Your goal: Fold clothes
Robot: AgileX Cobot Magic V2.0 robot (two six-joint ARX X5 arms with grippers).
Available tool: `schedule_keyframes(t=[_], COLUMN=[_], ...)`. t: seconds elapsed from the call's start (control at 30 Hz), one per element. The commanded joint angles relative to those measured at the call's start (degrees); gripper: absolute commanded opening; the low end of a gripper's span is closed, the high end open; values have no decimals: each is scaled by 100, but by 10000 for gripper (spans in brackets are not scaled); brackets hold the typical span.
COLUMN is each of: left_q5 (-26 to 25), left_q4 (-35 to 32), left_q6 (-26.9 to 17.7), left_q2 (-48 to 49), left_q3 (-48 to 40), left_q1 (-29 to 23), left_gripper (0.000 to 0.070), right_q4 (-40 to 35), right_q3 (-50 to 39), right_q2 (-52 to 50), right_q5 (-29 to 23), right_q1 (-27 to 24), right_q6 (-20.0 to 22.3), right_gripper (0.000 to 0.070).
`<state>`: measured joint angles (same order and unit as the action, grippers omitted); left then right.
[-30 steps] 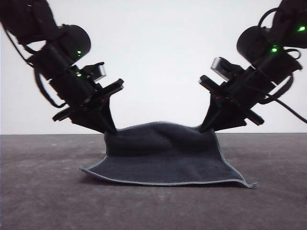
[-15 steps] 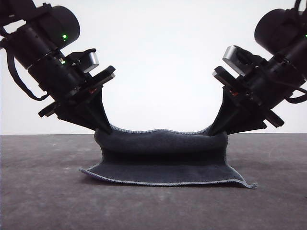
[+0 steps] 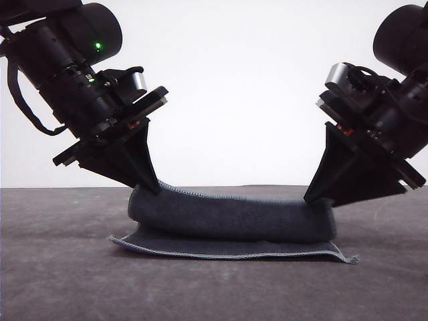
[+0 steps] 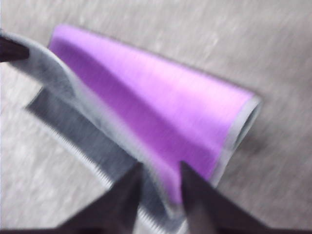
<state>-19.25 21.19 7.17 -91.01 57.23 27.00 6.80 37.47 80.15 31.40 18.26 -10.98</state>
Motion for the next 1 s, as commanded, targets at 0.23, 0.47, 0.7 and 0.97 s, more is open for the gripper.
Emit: schedule_keyframes(t=[0.23, 0.47, 0.7, 0.97], left_q5=[15, 199, 1310, 1347], left_q4=[966, 1550, 2135, 2076], left_q6=[78, 108, 304, 462], left_q2=[778, 2093, 3342, 4703], left_q3=[20, 18, -116, -1208], left_q1=[77, 77, -8, -312], left_gripper=[323, 311, 308, 308], right_q4=[325, 1193, 1957, 2071], right_q3=[29, 29, 33, 33], right_q2=[-908, -1725, -2017, -2015], right_q5=[7, 11, 4, -199], right_q1=[125, 123, 107, 97], right_q6=[-108, -517, -788, -1096], right_gripper=[213, 213, 213, 215])
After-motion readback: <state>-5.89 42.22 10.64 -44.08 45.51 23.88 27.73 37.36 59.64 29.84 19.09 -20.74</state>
